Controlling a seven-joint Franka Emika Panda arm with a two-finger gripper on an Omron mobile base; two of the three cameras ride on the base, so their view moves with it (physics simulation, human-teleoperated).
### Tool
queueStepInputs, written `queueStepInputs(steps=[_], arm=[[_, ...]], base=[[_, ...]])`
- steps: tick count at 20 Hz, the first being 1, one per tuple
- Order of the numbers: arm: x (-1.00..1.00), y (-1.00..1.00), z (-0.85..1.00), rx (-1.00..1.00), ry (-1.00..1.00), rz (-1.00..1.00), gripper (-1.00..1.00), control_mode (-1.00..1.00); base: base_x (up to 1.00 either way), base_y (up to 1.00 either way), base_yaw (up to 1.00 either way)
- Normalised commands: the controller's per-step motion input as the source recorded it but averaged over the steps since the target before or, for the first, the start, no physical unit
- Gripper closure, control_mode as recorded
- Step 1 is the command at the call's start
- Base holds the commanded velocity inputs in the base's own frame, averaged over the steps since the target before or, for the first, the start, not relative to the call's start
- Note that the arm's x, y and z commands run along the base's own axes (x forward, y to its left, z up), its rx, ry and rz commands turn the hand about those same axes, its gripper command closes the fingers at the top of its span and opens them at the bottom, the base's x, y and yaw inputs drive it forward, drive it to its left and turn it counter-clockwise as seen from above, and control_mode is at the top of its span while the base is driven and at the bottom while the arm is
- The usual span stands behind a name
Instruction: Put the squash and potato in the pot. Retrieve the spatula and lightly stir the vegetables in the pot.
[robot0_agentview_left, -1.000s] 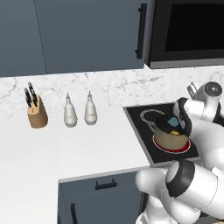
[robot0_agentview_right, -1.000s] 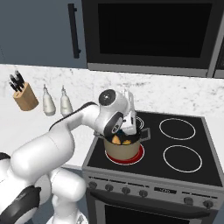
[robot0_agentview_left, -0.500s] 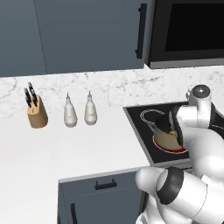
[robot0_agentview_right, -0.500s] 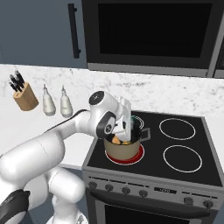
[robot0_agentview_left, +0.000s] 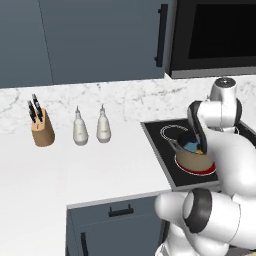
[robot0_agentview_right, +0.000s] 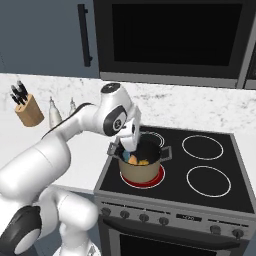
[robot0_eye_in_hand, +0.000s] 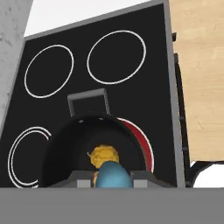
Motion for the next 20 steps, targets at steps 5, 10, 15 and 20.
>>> queueStepInputs(steps=[5, 10, 15, 20], arm=[[0.00, 0.02, 0.07, 0.00, 0.05, -0.03, 1.00, -1.00], [0.00, 0.00, -0.41, -0.15, 0.00, -0.11, 1.00, -1.00], [0.00, 0.00, -0.65, -0.17, 0.00, -0.11, 1.00, -1.00], [0.01, 0.00, -0.21, -0.05, -0.03, -0.09, 1.00, -1.00]], base=[[0.00, 0.00, 0.00], [0.00, 0.00, 0.00], [0.00, 0.00, 0.00], [0.00, 0.00, 0.00]])
